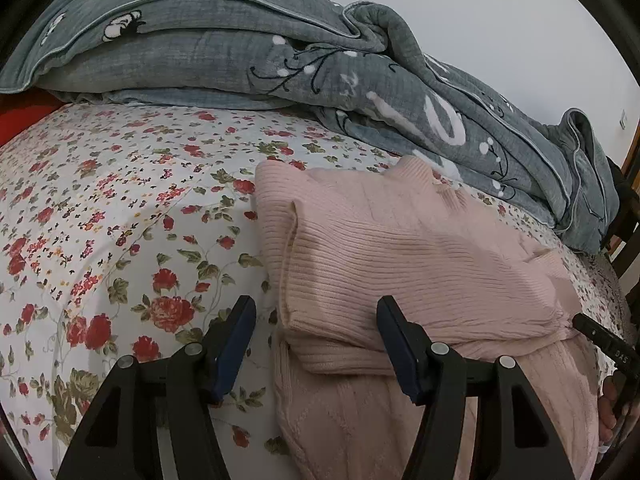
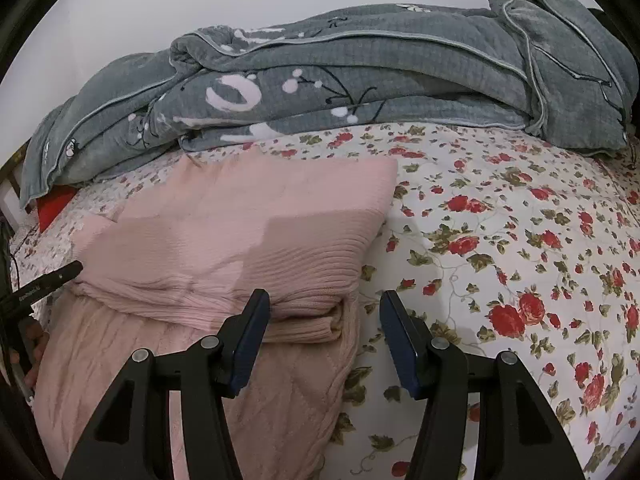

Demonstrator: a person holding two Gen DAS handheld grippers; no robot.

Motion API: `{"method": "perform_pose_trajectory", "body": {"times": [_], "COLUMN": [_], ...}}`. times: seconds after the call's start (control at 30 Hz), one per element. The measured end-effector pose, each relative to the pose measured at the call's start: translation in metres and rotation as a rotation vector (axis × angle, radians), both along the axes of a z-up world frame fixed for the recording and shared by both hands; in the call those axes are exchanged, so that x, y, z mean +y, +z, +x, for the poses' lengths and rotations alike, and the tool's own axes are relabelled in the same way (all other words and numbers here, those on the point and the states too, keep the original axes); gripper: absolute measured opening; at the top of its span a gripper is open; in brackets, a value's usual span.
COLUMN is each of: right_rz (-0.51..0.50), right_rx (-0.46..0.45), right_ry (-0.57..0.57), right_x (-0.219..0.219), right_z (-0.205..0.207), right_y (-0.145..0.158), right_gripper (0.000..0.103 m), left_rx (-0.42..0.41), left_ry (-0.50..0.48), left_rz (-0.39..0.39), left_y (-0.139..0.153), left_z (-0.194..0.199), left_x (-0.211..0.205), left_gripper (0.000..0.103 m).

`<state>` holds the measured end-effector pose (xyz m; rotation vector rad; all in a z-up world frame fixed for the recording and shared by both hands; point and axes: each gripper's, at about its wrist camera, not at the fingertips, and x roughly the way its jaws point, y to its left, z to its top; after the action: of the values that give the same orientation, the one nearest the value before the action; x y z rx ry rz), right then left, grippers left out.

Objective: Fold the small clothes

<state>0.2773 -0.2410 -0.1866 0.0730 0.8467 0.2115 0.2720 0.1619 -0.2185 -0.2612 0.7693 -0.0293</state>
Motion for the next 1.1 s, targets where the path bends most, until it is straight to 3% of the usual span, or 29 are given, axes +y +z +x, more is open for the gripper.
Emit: {"method": "perform_pose_trajectory", "body": {"times": [0.27, 0.53, 0.67, 0.87, 1.0, 1.1], "right_rz": [0.012, 0.041, 0.026, -0.008, -0.138, -0.088], "right_rx": [-0.036, -0.085, -0.119, -0.220, -0.282, -0.232], "right_ry": [0.023, 0.054, 0.059, 0.078, 0.045, 0.009], "right_x": [0.002, 0.003, 0.006, 0.003, 0.007, -0.006], "right_z": [-0.005, -0.013, -0.026, -0.067, -0.101, -0.132], "right_y": [0.005, 0.015, 0.021, 0.036, 0.046, 0.046], "right_gripper": [0.056, 0.056, 0.056, 0.057, 0.057, 0.058], "left_rx": [-0.029, -0.127, -0.170, -0.145, -0.099, -0.051], "left_ry": [-0.002, 0.028, 0.055, 0.076, 0.025, 0.002], "left_rz": [0.008, 0.101, 0.095, 0.012, 0.060, 0.085], "left_y": [0.004, 0.020, 0.027, 0.024, 0.014, 0.007], "left_z": [-0.005, -0.022, -0.034, -0.070, -0.117, -0.147], "left_x": [-0.003, -0.016, -0.013, -0.003, -0.011, -0.015], "left_gripper": [0.061, 0.060, 0.060, 0.059, 0.061, 0.061]}}
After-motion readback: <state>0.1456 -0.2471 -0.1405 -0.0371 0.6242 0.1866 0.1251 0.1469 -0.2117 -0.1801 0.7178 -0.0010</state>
